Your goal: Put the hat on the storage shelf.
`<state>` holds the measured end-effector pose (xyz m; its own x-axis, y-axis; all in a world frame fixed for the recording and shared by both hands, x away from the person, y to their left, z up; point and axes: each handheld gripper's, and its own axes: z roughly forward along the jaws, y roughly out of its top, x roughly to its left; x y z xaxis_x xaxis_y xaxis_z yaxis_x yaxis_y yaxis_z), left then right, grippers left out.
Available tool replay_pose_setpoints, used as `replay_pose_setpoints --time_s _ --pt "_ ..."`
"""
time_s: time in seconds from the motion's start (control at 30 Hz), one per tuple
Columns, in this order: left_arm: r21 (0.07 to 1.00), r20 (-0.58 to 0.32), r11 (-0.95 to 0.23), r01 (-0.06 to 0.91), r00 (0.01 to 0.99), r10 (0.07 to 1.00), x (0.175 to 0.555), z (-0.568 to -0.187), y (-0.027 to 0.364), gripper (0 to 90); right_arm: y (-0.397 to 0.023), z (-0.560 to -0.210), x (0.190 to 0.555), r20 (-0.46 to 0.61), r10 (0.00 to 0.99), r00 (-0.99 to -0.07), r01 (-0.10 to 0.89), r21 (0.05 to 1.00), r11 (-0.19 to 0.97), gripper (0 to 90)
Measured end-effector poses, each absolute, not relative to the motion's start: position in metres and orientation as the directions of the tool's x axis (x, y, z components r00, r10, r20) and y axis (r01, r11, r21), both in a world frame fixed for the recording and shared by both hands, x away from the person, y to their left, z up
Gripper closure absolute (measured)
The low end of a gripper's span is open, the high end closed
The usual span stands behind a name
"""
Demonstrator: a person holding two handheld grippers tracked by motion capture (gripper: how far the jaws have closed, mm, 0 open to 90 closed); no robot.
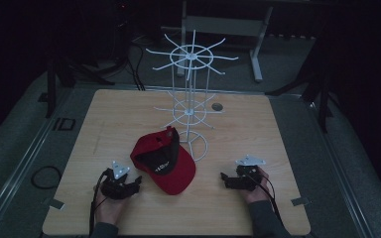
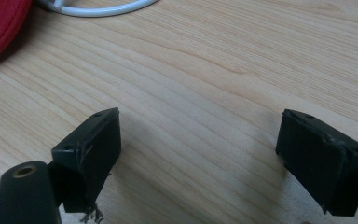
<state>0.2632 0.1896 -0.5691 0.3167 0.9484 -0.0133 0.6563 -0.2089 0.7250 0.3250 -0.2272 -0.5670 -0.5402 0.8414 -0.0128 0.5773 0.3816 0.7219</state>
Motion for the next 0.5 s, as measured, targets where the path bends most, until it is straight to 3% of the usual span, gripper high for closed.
replay_pose_setpoints --time_s 0.37,0.5 --pt "0.712 -0.006 -0.230 0.663 0.333 0.943 0.2618 -0.5680 0.1886 34.1 -0.2271 -0.5671 0.3252 -0.013 0.842 -0.539 0.578 0.722 0.380 13.7" --pt "0.711 -0.014 -0.226 0.666 0.335 0.942 0.2596 -0.5670 0.1885 36.9 -0.2272 -0.5671 0.3256 -0.014 0.842 -0.539 0.577 0.722 0.382 13.7"
